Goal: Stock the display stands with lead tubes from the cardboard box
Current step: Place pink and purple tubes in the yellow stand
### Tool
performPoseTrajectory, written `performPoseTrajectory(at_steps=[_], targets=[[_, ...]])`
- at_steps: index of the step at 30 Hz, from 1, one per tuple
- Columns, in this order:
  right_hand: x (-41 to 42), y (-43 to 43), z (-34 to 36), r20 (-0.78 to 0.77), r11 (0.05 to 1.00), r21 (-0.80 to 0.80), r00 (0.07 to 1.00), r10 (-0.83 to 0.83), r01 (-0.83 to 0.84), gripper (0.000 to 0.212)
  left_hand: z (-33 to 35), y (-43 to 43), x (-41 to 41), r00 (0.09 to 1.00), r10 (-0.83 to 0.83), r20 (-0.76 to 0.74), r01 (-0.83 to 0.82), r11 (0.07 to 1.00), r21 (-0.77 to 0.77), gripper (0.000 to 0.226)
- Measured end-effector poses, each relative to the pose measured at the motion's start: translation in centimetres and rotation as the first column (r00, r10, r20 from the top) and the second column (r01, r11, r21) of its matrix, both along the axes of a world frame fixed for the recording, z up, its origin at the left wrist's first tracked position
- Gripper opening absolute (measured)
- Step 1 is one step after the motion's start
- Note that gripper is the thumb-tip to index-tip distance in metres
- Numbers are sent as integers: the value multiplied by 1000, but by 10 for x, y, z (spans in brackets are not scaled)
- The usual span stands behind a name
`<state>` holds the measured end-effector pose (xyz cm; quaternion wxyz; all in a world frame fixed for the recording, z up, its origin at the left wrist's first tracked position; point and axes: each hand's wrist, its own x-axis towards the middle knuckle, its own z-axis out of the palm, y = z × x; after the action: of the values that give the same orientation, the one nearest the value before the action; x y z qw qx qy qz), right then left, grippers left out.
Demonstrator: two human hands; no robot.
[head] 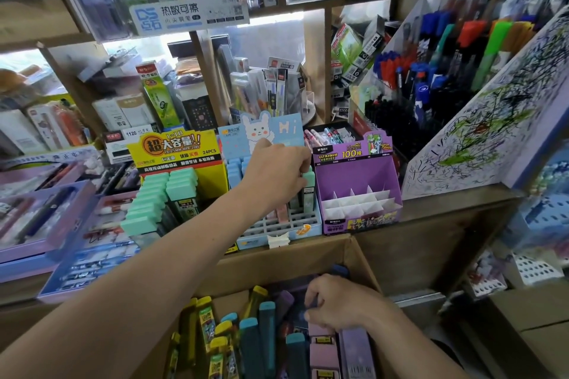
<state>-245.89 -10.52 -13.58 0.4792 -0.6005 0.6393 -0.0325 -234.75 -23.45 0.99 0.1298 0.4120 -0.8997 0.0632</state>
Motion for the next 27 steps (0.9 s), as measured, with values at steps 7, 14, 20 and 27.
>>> performPoseTrajectory(at_steps=[7,14,20,27], targets=[[2,2,-6,-21,995,-97,999,-24,22,16,11,11,13,998,6,-61,-9,999,-49,21],[2,0,0,2,970,-203,991,-135,132,17,12,78,64,883,-14,-469,23,1000,14,8],[-7,9,21,-262,971,-237,965,-22,-42,26,-64,132,102,823,264,-503,10,879,477,21],[11,15,25,-641,943,59,712,288,-328,42,-158,151,98,925,351,-145,-80,555,828,75]])
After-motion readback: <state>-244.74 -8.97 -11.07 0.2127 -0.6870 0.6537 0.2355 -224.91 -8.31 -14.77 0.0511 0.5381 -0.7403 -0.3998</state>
